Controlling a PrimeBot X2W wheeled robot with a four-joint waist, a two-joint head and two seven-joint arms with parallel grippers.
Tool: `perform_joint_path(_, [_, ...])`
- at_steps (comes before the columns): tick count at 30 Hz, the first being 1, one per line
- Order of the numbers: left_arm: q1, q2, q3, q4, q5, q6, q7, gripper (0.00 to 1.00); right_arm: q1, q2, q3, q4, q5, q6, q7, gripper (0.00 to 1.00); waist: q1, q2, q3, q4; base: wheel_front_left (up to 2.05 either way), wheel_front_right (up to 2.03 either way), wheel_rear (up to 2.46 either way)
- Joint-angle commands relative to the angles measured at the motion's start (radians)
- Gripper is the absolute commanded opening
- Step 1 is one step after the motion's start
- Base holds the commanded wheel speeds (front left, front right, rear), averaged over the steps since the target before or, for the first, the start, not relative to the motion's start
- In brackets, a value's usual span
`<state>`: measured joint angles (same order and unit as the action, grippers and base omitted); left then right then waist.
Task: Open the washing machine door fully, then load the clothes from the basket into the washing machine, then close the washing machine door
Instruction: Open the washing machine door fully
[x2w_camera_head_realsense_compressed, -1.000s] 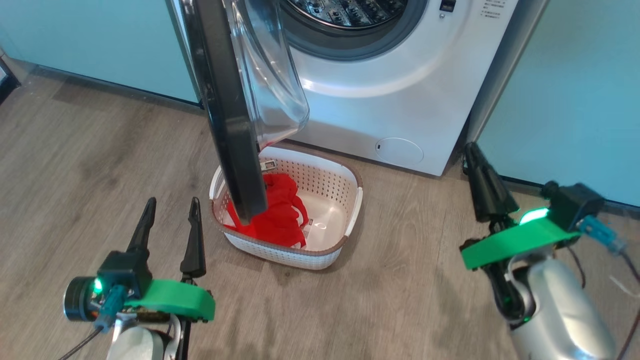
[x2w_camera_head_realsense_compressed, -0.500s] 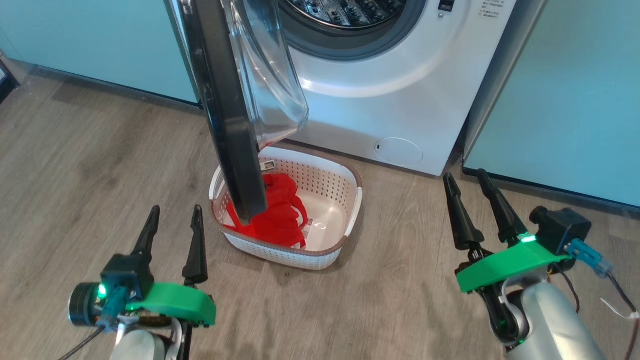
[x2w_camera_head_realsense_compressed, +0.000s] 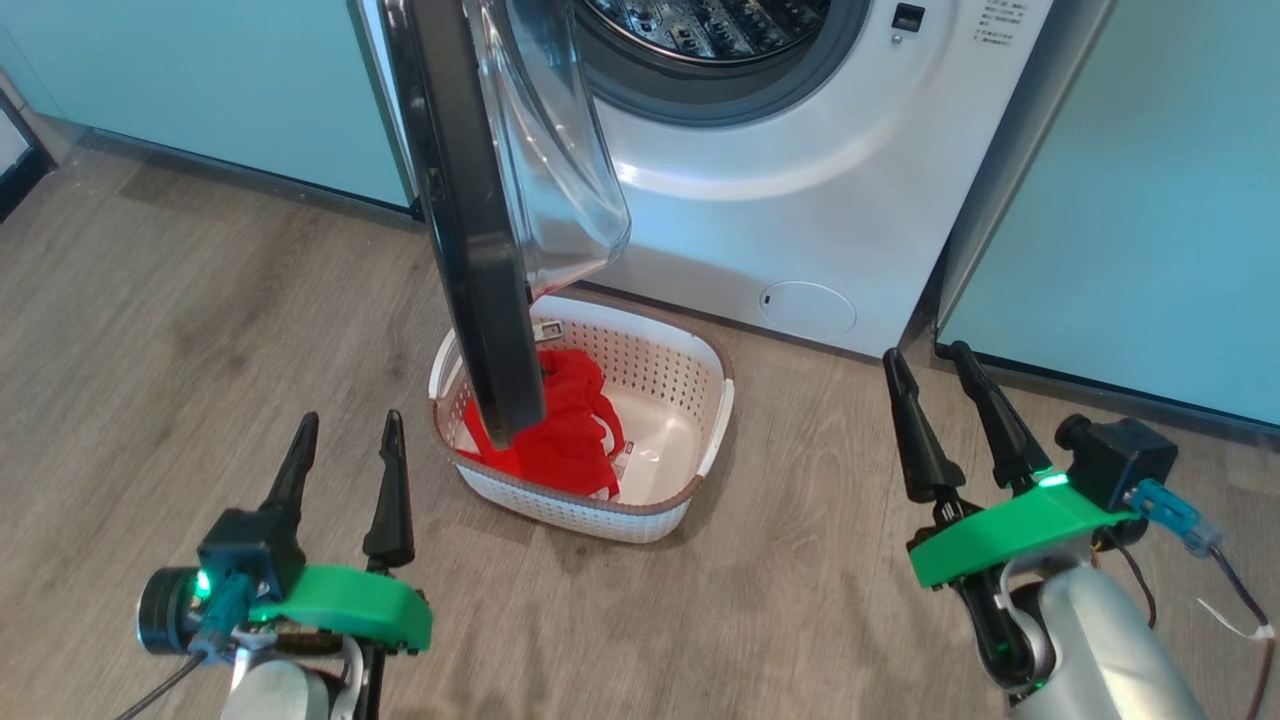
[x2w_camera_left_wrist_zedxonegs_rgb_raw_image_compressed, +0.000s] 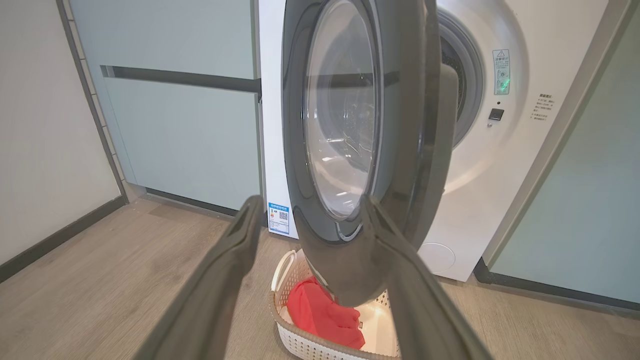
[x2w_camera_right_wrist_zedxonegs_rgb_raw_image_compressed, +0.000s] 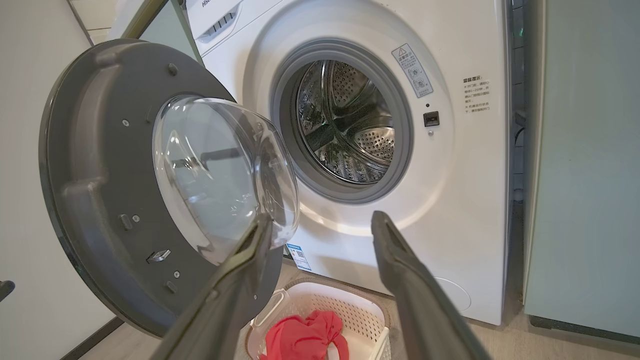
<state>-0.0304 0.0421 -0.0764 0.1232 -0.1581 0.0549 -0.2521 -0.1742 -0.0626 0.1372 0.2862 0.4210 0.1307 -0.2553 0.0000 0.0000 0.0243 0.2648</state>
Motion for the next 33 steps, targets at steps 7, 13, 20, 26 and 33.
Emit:
perform_joint_path(7, [-0.028,0.008,0.03,-0.024,-0.006,-0.003,-0.01,1.0,-0.025,0.01,0.025,-0.02,-0.011,0.0,-0.006,1.0,0.0,0.0,-0.005,0.004,0.0,0.0,0.0])
perform_joint_path(13, [-0.028,0.008,0.028,-0.027,-0.006,-0.004,-0.01,1.0,-0.027,0.011,0.026,-0.014,-0.011,0.0,-0.006,1.0,0.0,0.0,-0.005,0.008,0.0,0.0,0.0])
perform_joint_path(20, [-0.026,0.008,0.03,-0.03,-0.012,-0.002,-0.01,1.0,-0.027,0.011,0.024,-0.008,-0.016,0.0,-0.006,1.0,0.0,0.0,-0.003,0.008,0.0,0.0,0.0])
perform_joint_path(26, [-0.026,0.008,0.03,-0.032,-0.009,-0.001,-0.01,1.0,-0.029,0.011,0.025,-0.002,-0.022,0.0,-0.006,1.0,0.0,0.0,0.002,0.007,0.0,0.0,0.0])
perform_joint_path(33, [-0.029,0.008,0.029,-0.022,-0.024,-0.016,-0.01,0.0,-0.035,0.012,0.027,0.002,-0.018,0.0,-0.006,1.0,0.0,0.0,0.009,0.004,0.0,0.0,0.0])
